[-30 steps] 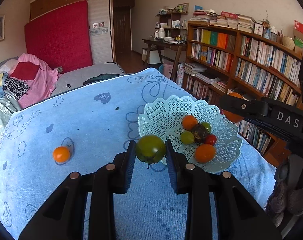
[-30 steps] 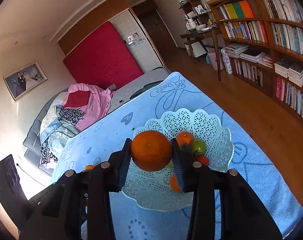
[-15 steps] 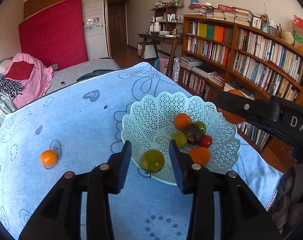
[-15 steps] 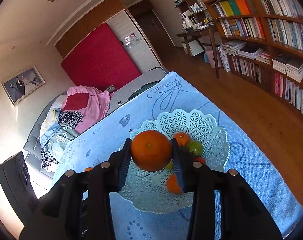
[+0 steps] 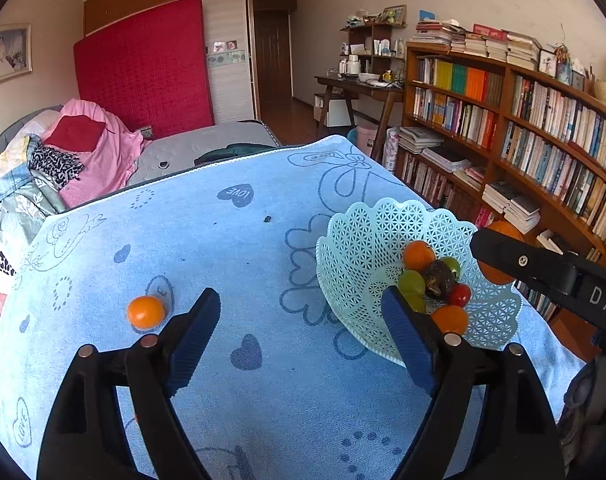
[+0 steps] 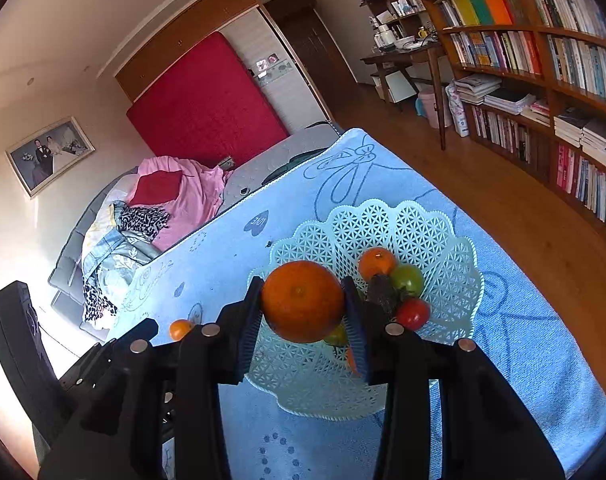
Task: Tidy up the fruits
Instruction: 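Lower the orange into the basket and open the right gripper, then move both open grippers back toward the small orange and red tomato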
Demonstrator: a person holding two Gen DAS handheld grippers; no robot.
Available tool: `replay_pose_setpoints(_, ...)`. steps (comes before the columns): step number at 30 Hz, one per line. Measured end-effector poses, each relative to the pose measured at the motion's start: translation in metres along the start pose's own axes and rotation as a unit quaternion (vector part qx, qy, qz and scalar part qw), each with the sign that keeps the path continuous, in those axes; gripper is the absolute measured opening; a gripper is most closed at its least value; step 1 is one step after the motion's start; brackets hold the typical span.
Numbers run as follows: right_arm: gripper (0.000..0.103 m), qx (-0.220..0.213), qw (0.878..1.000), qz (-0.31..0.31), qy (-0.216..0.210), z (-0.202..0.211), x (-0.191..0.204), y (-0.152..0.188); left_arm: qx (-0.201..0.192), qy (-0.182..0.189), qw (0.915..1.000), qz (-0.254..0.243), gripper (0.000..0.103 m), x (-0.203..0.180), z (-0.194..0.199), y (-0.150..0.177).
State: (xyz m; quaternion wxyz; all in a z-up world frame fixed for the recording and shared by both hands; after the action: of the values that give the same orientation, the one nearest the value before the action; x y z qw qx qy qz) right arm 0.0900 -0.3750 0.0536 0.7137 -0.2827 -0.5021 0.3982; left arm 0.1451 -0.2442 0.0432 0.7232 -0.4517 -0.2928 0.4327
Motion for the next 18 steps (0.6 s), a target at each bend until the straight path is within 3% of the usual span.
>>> replay_pose_setpoints(5,0.043,0.022,1.0,0.002,-0.009,-0.007,0.007,0.012,0.002,-0.013,0.9999,0.008,0.085,0.012,0.003,0.002)
replay_pose_setpoints(6,0.048,0.024,1.0,-0.003,-0.013,-0.008,0.008,0.013,0.003,-0.016,0.9998,0.01,0.086,0.015,0.003,0.003)
replay_pose_setpoints(7,0.061,0.02,1.0,-0.007,-0.013,-0.007,0.008,0.012,0.003,-0.019,0.9998,0.011,0.088,0.017,0.004,0.003)
replay_pose_setpoints(8,0.065,0.014,1.0,-0.005,-0.011,-0.005,0.008,0.01,0.002,-0.021,0.9997,0.012,0.088,0.019,0.004,0.004)
replay_pose_setpoints(18,0.065,-0.002,1.0,-0.004,-0.008,0.001,0.006,0.002,0.007,-0.041,0.999,0.018,0.089,0.034,0.008,0.009)
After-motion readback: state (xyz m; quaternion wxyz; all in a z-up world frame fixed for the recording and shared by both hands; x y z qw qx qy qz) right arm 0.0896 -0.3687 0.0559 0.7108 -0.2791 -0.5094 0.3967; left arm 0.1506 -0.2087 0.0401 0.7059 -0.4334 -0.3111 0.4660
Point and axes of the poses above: each gripper's, at about its wrist camera, not at the fingertips, and z roughly against the way its jaws point, x to its left, y to its underside, the point moved 10 cm from there along -z, roughly the way its jaws point, and after that the axes turned 13 degrees about -x, right-handed, at the moved point
